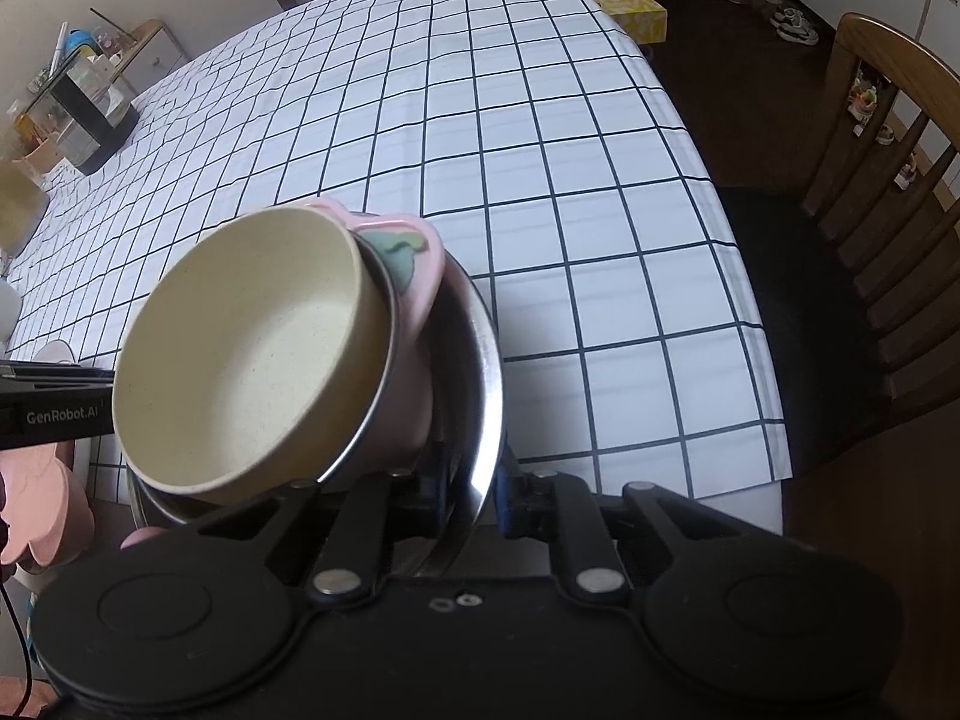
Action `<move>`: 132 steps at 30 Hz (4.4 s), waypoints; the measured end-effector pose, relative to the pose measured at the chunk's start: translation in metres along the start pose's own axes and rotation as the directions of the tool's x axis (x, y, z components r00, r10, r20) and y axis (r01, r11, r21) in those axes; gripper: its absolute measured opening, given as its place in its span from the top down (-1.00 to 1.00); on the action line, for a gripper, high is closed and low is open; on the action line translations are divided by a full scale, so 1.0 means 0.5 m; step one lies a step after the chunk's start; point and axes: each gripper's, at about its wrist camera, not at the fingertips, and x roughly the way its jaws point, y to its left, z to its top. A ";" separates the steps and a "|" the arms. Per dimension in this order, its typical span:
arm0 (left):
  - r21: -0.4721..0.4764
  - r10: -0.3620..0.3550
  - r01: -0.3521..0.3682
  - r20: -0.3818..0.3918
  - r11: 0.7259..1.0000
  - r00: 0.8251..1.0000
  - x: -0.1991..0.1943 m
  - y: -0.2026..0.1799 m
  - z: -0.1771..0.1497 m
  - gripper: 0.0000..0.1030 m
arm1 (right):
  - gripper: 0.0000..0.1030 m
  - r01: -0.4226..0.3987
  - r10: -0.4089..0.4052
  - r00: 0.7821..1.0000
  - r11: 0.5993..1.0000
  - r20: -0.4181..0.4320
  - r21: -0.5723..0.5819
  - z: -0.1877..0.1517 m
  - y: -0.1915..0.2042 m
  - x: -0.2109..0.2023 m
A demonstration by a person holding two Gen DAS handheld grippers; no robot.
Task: Organize plates and bowls
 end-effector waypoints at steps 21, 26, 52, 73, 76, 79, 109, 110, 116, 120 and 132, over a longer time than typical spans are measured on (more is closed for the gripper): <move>-0.123 0.046 -0.032 0.113 0.992 0.993 -0.171 0.048 -0.029 0.74 | 0.74 -0.041 0.053 0.996 0.987 0.076 -0.154 0.056 0.072 -0.097; -0.154 0.063 -0.041 0.142 0.987 0.988 -0.226 0.103 -0.048 0.74 | 0.75 -0.061 0.082 0.992 0.978 0.096 -0.200 0.072 0.132 -0.118; -0.184 0.111 -0.083 0.143 0.979 0.983 -0.323 0.466 -0.183 0.72 | 0.76 -0.097 0.127 0.987 0.962 0.103 -0.253 0.009 0.513 -0.042; -0.169 0.083 -0.063 0.115 0.984 0.990 -0.240 0.506 -0.213 0.72 | 0.76 -0.058 0.074 0.995 0.973 0.062 -0.224 -0.033 0.537 0.045; -0.158 0.091 -0.072 0.116 0.985 0.989 -0.235 0.504 -0.212 0.72 | 0.75 -0.056 0.070 0.996 0.974 0.054 -0.220 -0.034 0.536 0.053; -0.150 0.091 -0.073 0.119 0.986 0.989 -0.235 0.505 -0.212 0.72 | 0.75 -0.058 0.070 0.996 0.975 0.049 -0.215 -0.034 0.534 0.058; -0.117 0.157 -0.133 0.226 0.984 0.961 -0.309 0.487 -0.229 0.65 | 0.43 -0.064 0.103 0.983 0.969 0.153 -0.240 -0.063 0.530 -0.030; -0.121 0.162 -0.137 0.235 0.983 0.958 -0.315 0.484 -0.231 0.64 | 0.40 -0.067 0.110 0.981 0.967 0.163 -0.248 -0.065 0.530 -0.037; -0.137 0.184 -0.150 0.291 0.979 0.939 -0.359 0.449 -0.253 0.27 | -0.03 -0.103 0.172 0.963 0.947 0.210 -0.304 -0.081 0.525 -0.083; -0.142 0.199 -0.159 0.348 0.977 0.916 -0.395 0.413 -0.275 -0.18 | -0.12 -0.131 0.215 0.950 0.931 0.225 -0.340 -0.090 0.521 -0.113; -0.184 0.224 -0.160 0.417 0.970 0.881 -0.461 0.311 -0.345 -0.37 | -0.64 -0.183 0.314 0.912 0.887 0.264 -0.424 -0.135 0.496 -0.198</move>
